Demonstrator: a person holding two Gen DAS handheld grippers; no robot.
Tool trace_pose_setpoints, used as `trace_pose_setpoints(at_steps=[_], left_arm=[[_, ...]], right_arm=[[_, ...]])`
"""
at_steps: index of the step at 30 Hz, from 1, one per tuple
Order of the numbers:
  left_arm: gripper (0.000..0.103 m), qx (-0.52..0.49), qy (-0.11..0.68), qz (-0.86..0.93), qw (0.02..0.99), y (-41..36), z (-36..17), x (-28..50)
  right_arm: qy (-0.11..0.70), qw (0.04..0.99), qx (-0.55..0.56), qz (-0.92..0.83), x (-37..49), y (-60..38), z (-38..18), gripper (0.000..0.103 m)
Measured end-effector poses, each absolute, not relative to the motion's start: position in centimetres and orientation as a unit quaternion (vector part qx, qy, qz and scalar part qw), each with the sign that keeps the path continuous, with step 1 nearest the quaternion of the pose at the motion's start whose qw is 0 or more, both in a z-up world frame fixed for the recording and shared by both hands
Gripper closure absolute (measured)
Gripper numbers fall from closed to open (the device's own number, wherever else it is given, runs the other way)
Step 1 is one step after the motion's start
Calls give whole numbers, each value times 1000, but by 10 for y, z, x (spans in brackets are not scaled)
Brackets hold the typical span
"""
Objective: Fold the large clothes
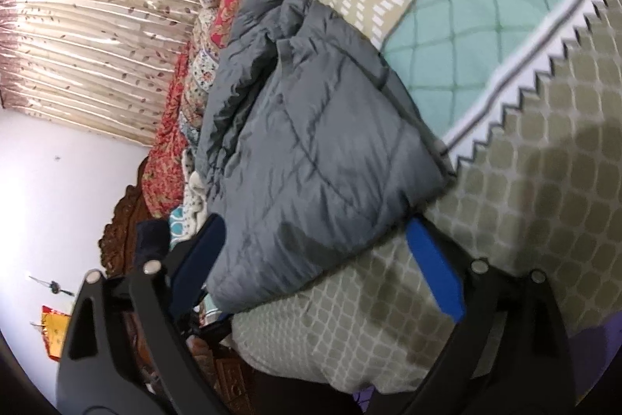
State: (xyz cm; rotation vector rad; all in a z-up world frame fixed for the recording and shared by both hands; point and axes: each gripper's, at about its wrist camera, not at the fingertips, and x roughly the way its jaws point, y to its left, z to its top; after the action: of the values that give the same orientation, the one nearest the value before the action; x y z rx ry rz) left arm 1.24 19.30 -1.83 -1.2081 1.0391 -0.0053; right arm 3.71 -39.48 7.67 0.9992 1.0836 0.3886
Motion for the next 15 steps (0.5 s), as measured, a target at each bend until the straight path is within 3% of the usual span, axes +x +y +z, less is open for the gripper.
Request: trace_pose_setpoints(at_steps=[3, 4, 5, 10, 15], left_arm=[[103, -526, 457, -7, 717, 192, -7, 13], [103, -524, 457, -8, 719, 194, -5, 13], [103, -526, 453, -17, 720, 195, -2, 12], [101, -508, 425, -50, 747, 194, 28, 5], [99, -491, 395, -77, 773, 196, 69, -18]], right_arm=[[499, 740, 418, 172, 49, -385, 84, 44], [503, 738, 414, 176, 52, -383, 84, 66], [504, 735, 416, 182, 53, -382, 84, 78], [478, 762, 384, 208, 45, -380, 112, 92], [473, 766, 366, 237, 22, -383, 140, 93]])
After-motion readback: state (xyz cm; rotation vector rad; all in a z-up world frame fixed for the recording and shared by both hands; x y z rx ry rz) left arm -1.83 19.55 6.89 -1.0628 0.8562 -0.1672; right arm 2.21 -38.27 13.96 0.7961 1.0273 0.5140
